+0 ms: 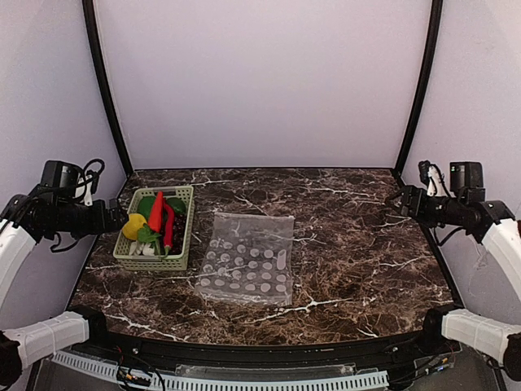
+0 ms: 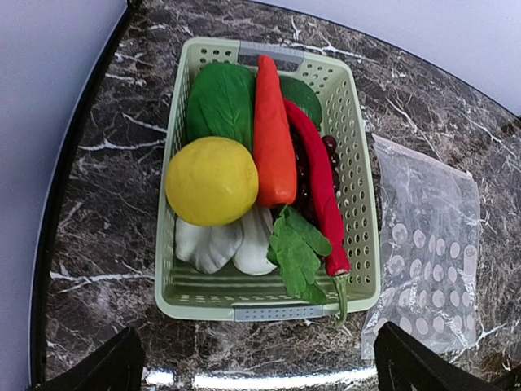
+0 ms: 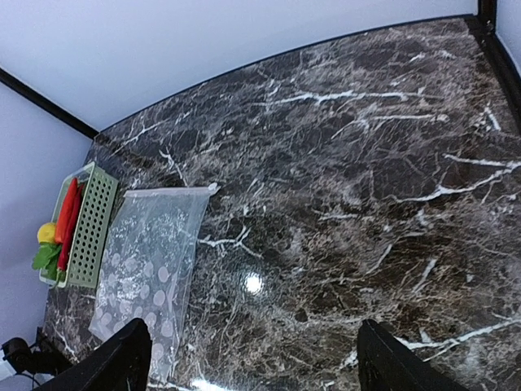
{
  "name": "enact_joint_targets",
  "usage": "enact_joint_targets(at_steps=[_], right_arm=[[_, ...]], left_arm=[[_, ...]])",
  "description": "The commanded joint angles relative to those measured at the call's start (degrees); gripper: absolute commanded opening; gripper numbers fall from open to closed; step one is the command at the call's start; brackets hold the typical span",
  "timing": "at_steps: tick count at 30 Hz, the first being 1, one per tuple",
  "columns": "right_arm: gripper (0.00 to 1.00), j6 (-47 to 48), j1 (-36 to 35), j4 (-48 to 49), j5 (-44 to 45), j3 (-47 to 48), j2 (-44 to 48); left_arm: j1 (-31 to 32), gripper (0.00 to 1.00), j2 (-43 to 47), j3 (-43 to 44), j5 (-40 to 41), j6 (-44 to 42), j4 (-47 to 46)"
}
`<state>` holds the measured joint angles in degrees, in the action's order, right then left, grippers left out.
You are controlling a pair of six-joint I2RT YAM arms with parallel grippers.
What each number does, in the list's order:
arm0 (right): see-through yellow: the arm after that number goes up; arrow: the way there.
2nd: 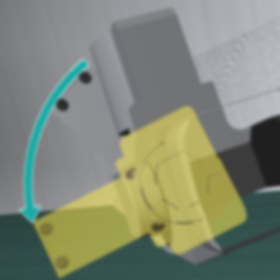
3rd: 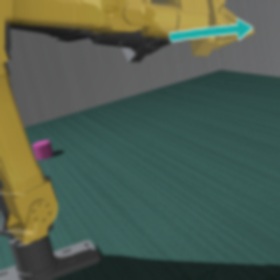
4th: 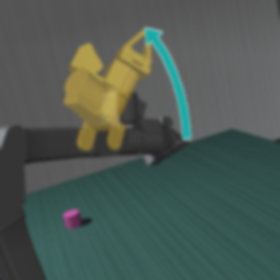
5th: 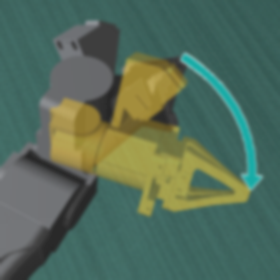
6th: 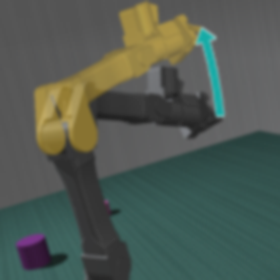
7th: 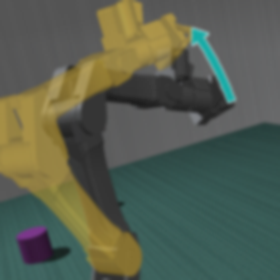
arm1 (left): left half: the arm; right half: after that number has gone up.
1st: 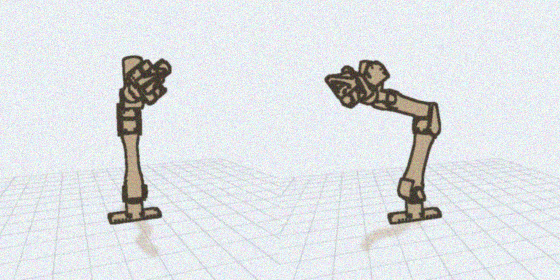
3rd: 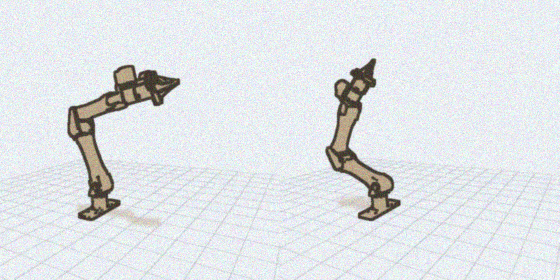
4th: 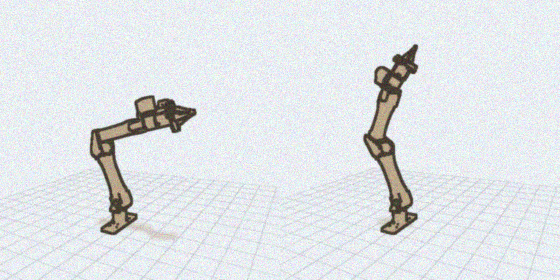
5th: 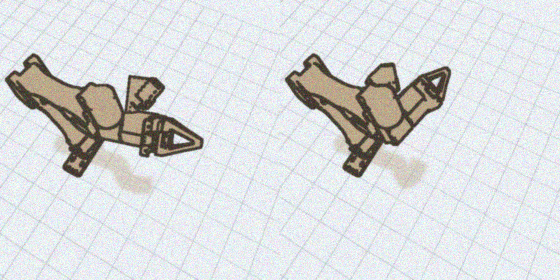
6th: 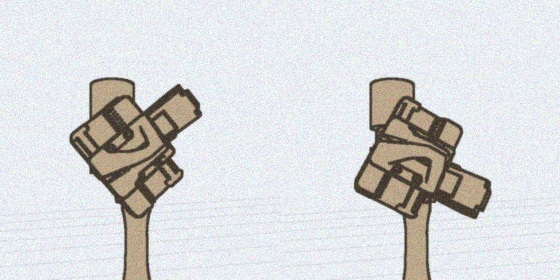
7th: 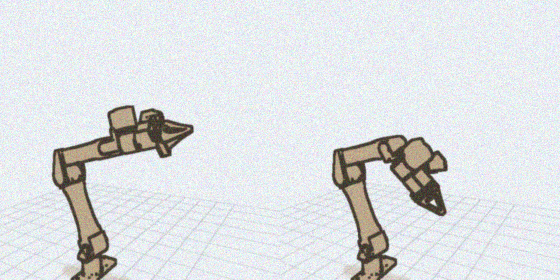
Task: Place the food in the zip-top bag and seal the zipper
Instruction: Pick up the zipper food storage bag from the center of the board.
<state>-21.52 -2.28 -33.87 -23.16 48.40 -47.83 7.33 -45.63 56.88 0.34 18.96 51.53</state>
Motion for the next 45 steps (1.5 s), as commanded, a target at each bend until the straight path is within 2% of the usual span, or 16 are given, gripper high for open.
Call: enact_joint_targets(at_steps=[1, 8, 16, 19, 23, 31, 37, 45], right_arm=[[0.85, -3.89, -6.34, 4.65, -1.34, -3.31, -1.57], [0.82, -10.00, -18.48, 13.81, 4.13, -6.56, -10.35], [0.81, -11.82, -29.87, 23.90, 5.71, -0.52, -30.09], [0.73, -11.95, -32.28, 26.69, 5.07, 3.36, -38.33], [0.65, -12.49, -34.06, 29.35, 4.28, 8.57, -47.94], [0.55, -11.38, -34.28, 28.60, 4.26, 16.46, -58.78], [0.38, -11.09, -34.21, 28.64, 4.38, 19.79, -63.24], [0.35, -11.42, -33.40, 27.74, 6.35, 21.71, -65.22]], left_arm=[[-0.26, 1.00, 1.31, -3.68, -5.47, 3.24, -1.08], [-0.28, 1.00, 4.55, -4.89, -3.86, 4.76, -3.87], [-0.28, 1.00, 4.79, -4.25, -5.16, 2.27, -3.98], [-0.29, 1.00, 4.97, -3.45, -4.59, 2.06, -3.35], [-0.25, 1.00, 4.66, -3.83, -5.78, 0.73, -3.00], [-0.29, 1.00, 5.66, -4.76, -5.81, -0.90, -3.31], [-0.22, 1.00, 7.99, -5.83, -7.74, -1.22, -5.38], [-0.24, 1.00, 8.45, -6.20, -8.92, -1.58, -7.22]])
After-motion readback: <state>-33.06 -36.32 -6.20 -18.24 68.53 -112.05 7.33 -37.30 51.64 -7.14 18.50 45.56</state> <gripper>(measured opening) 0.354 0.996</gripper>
